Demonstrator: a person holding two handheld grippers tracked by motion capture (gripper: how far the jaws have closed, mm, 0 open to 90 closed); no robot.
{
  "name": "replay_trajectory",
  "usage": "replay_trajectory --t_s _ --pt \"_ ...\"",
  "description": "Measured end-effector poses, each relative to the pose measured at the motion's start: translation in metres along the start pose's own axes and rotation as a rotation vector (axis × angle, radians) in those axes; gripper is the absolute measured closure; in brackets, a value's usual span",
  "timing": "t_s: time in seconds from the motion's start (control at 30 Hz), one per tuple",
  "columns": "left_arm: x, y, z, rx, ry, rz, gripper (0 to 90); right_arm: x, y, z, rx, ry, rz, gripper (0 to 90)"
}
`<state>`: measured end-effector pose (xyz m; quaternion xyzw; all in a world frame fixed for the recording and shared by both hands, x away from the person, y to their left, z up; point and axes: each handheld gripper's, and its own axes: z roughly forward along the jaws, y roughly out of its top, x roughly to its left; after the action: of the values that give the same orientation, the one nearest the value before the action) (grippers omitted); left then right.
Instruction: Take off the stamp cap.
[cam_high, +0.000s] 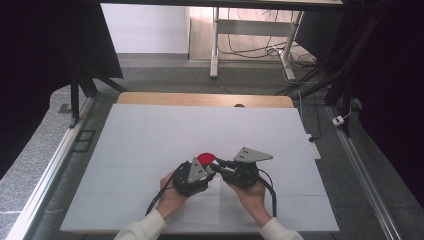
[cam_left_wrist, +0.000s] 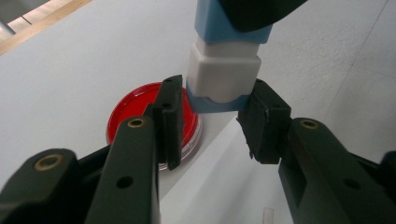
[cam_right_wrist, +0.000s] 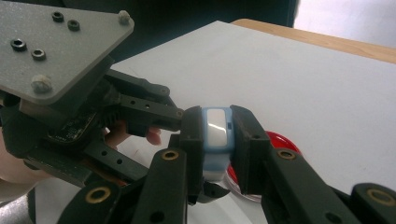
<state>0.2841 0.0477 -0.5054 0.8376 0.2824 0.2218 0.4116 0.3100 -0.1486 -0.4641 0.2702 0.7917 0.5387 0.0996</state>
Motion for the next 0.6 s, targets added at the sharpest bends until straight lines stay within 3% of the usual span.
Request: replay_trajectory --t_s 0.6 --pt "-0.0022 -0.0011 0.0002 0.012 0.024 0.041 64.7 0.0006 -0.0015 0.0005 -0.003 -0.009 0.01 75.0"
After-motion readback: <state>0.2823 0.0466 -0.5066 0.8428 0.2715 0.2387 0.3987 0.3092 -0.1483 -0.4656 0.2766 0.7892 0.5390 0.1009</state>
